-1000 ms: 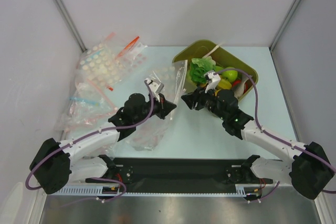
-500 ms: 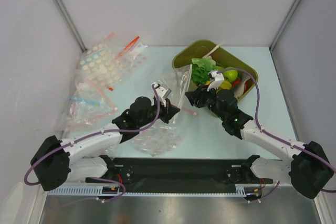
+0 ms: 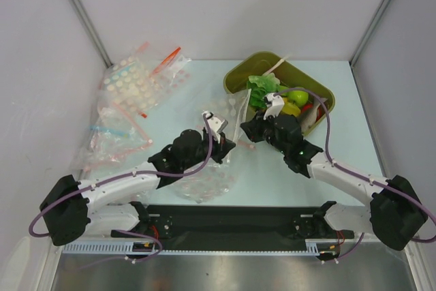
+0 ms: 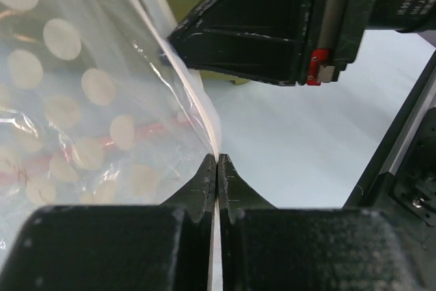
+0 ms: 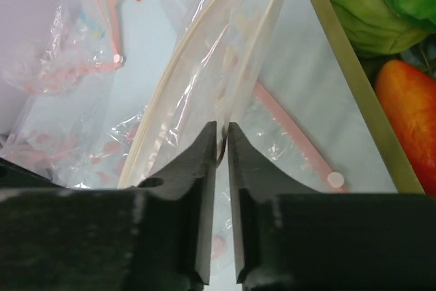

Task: Place the food in the zip-top bag and seal the zipper
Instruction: Pick up the zipper food storage bag at the center of the board, then move the zipper food storage bag to the center of the board, then open the zipper of the food storage bag at the center of the board.

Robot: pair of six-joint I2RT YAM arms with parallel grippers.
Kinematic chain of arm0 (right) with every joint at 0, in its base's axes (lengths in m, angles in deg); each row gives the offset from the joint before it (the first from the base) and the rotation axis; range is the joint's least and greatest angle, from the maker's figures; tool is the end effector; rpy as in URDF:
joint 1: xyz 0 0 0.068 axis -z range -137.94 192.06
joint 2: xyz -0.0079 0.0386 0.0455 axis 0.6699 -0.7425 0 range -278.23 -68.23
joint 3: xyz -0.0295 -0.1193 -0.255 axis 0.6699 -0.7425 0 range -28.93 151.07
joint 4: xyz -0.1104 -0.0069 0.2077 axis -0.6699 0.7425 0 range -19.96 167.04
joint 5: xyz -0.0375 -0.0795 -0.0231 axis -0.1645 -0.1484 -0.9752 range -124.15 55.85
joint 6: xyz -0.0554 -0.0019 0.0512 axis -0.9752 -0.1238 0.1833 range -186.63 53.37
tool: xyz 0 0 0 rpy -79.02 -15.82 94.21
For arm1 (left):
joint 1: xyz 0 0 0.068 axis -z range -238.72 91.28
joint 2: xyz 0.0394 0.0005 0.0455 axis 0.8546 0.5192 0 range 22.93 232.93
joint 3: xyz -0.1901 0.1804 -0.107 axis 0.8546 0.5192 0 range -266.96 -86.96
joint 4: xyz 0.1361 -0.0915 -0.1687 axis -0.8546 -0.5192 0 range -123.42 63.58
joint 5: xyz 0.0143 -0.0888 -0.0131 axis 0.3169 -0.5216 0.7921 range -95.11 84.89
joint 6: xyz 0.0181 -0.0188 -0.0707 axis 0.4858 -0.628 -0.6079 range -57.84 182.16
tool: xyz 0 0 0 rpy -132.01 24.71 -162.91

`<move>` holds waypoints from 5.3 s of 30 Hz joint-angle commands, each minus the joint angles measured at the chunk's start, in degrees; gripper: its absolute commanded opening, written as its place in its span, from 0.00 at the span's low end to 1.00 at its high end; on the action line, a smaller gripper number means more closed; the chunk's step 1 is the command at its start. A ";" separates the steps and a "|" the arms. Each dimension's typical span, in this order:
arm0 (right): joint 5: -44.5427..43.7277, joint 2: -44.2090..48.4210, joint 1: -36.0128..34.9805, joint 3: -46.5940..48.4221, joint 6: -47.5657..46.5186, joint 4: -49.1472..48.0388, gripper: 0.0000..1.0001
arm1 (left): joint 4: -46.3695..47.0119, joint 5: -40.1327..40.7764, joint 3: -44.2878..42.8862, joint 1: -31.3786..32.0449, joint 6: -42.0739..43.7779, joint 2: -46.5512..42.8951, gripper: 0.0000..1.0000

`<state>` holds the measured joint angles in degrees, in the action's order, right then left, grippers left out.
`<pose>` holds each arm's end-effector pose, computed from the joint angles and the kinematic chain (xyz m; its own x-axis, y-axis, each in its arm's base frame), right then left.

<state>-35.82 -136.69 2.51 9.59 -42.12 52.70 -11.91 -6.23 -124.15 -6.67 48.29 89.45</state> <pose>0.2104 0.1713 0.2826 -0.4079 0.2010 -0.8906 -0.4894 0.7754 0.3991 0.1602 -0.2073 0.2762 -0.3445 0.0521 -0.9373 0.7389 0.6309 -0.2365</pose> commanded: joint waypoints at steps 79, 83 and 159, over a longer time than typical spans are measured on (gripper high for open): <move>-20.77 33.58 6.94 -10.49 1.94 -0.94 0.00 | -29.26 27.76 -16.86 -23.95 -12.15 6.53 1.00; -11.26 29.80 6.77 -8.91 1.77 -3.04 0.00 | -27.26 29.77 -16.25 -17.18 -10.40 -0.15 1.00; -7.20 4.57 -8.79 -0.29 -3.77 -6.12 0.00 | -18.28 25.55 -15.28 6.83 1.65 2.03 0.28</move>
<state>-40.19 -133.15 -5.97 7.08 -44.08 46.45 -31.56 16.08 -139.06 0.00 49.12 93.19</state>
